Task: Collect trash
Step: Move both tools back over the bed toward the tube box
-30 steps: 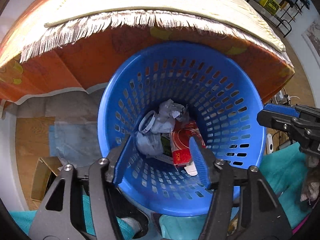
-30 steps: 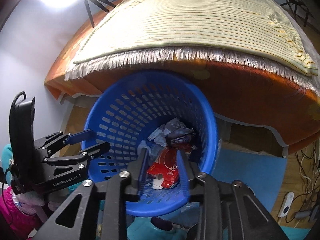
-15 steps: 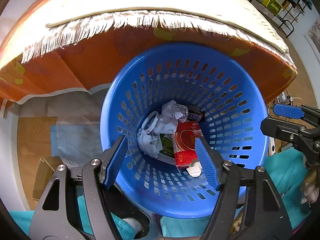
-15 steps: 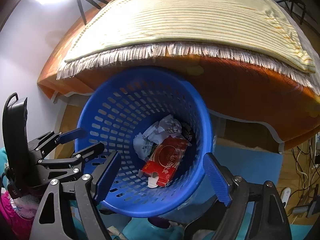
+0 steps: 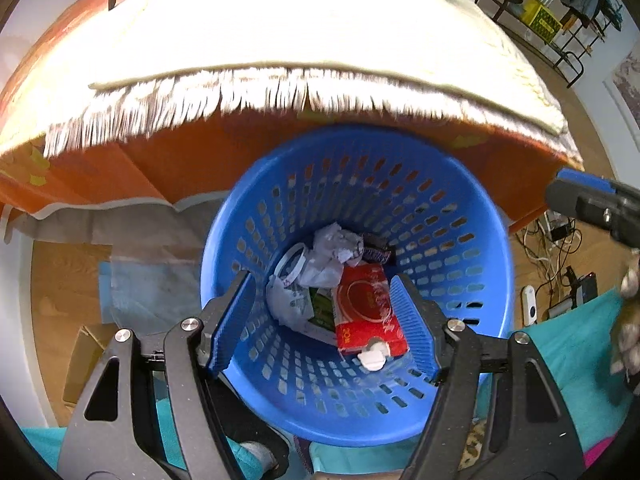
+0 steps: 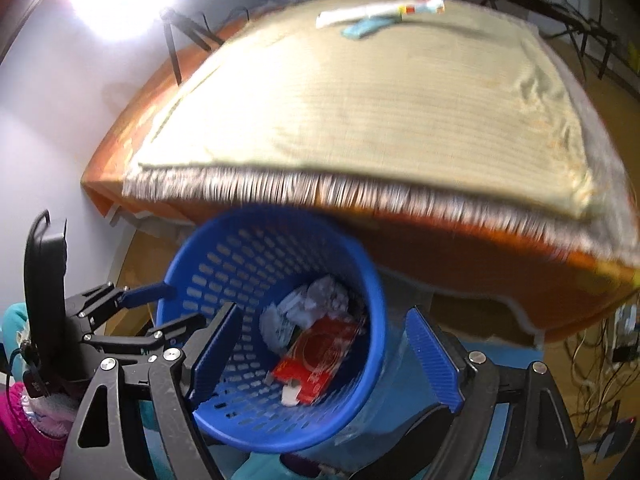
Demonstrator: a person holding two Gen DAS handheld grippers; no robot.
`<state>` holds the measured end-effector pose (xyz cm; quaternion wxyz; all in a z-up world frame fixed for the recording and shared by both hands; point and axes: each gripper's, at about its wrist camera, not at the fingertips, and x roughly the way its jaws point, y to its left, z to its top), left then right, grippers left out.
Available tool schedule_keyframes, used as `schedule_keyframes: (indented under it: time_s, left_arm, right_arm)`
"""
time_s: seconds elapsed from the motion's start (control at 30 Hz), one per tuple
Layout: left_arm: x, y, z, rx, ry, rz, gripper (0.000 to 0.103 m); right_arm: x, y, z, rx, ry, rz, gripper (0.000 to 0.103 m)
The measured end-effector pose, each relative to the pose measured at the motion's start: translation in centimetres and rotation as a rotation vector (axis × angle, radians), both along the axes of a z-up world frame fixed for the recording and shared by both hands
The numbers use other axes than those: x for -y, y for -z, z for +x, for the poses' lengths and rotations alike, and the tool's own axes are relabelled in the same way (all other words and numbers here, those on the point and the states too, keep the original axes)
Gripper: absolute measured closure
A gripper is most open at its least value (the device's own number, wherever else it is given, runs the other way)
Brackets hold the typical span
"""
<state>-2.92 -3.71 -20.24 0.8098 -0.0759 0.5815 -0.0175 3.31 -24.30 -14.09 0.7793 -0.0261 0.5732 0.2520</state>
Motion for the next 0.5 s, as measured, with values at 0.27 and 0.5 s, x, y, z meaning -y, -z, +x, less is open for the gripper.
schedule_keyframes:
  time_s: [0.27, 0.5]
  left_arm:
    - [-0.6, -2.3, 3.5, 0.043, 0.018, 0.002, 0.031]
    - [-0.3, -3.4, 7.1, 0.061, 0.061, -0.002, 0.031]
  right_arm:
    - [0.4, -3.6, 4.6, 0.123, -0.023, -0.027, 0.016]
    - [0.0, -6.3, 10.2, 0.187, -0.054, -0.05, 0.016]
